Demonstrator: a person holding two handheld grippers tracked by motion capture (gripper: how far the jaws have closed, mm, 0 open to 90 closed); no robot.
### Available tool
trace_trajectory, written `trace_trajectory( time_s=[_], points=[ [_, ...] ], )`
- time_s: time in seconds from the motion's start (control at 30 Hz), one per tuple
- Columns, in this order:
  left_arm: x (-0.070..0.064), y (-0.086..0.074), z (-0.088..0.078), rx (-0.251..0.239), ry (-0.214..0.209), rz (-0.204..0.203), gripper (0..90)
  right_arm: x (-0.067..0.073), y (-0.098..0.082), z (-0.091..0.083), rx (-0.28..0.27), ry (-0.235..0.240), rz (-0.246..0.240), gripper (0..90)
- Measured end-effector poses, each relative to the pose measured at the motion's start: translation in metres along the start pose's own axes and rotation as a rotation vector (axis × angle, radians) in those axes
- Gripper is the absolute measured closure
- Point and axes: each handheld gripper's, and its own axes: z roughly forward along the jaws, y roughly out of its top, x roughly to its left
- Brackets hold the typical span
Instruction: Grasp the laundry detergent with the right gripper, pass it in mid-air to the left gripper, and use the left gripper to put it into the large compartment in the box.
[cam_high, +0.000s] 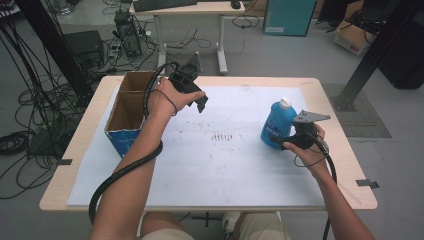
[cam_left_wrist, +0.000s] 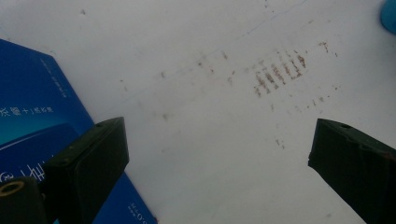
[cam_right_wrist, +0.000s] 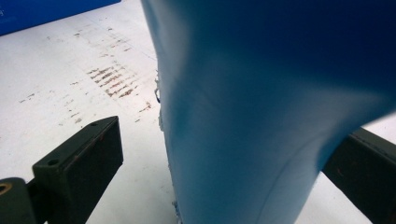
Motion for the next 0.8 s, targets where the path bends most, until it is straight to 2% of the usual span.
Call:
trace_trajectory(
  time_s=[0.8],
  points=[
    [0.0011,-0.0008,-0.0013,-0.002,0.001,-0.003,5.1,-0.0012,-0.0043,0.0012,-0.013,-0.003,0.003,2.4]
  ],
)
